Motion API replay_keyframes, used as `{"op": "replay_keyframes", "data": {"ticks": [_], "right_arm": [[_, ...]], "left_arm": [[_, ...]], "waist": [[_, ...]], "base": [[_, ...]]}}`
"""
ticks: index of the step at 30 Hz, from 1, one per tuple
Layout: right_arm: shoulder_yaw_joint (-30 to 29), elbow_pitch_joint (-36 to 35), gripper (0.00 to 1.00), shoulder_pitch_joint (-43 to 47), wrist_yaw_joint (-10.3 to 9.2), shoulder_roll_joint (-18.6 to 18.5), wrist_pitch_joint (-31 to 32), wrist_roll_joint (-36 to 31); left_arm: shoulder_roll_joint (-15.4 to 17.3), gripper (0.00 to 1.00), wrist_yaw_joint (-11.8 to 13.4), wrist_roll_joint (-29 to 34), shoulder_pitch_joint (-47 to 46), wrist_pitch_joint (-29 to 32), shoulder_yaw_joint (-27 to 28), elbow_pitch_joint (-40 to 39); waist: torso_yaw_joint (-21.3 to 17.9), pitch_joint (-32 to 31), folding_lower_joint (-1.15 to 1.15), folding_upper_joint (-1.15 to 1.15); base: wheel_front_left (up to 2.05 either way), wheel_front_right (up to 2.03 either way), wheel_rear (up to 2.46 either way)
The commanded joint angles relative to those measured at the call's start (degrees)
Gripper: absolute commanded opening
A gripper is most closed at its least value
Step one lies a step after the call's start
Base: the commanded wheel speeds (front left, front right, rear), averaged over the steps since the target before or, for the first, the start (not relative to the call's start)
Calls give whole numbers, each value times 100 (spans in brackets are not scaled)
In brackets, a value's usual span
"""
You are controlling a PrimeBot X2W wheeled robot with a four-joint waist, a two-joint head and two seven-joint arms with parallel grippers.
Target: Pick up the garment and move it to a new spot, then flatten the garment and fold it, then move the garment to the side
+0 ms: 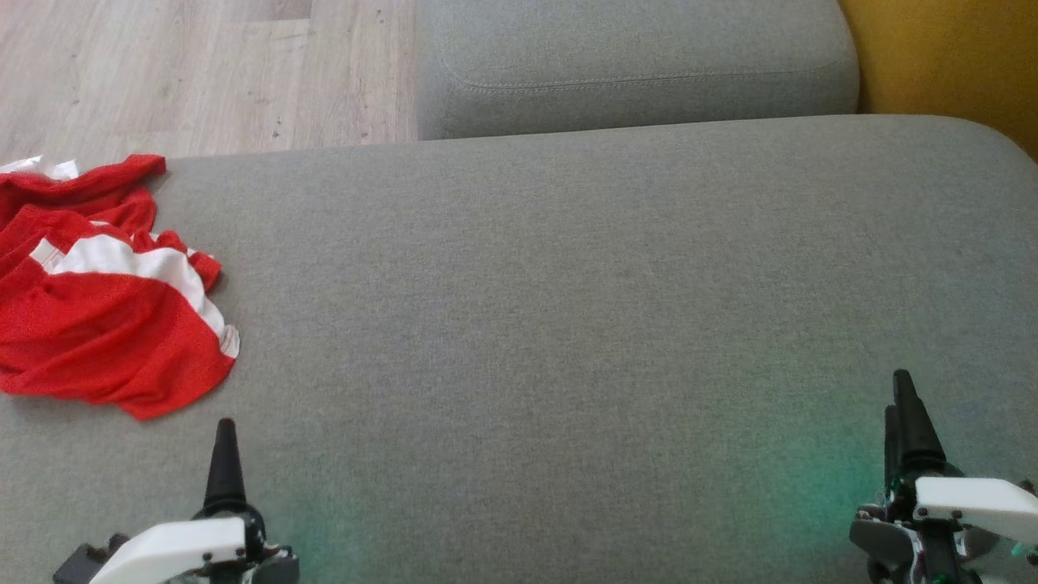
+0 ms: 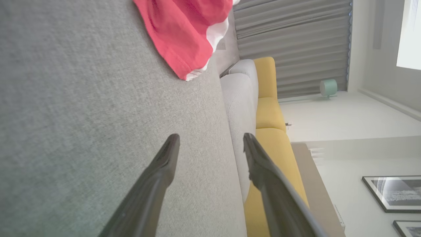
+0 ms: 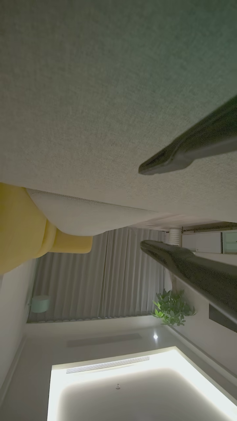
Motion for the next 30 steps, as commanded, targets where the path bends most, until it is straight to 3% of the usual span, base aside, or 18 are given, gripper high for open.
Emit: {"op": "replay_keyframes", "data": {"ticks": [1,30], "right_arm": [[59,-247,100,-156,-1,-26,-67,-148],[588,-673,100,-56,-2,-40,-557,-2797]], "left_arm": [[24,100,11,137,-183,-53,11,-256],[37,100,304,2988,-15,-547,-537,-613]], "waist": [[1,0,0,0],[55,-20,0,0]], "base": [[0,0,0],[0,0,0]]}}
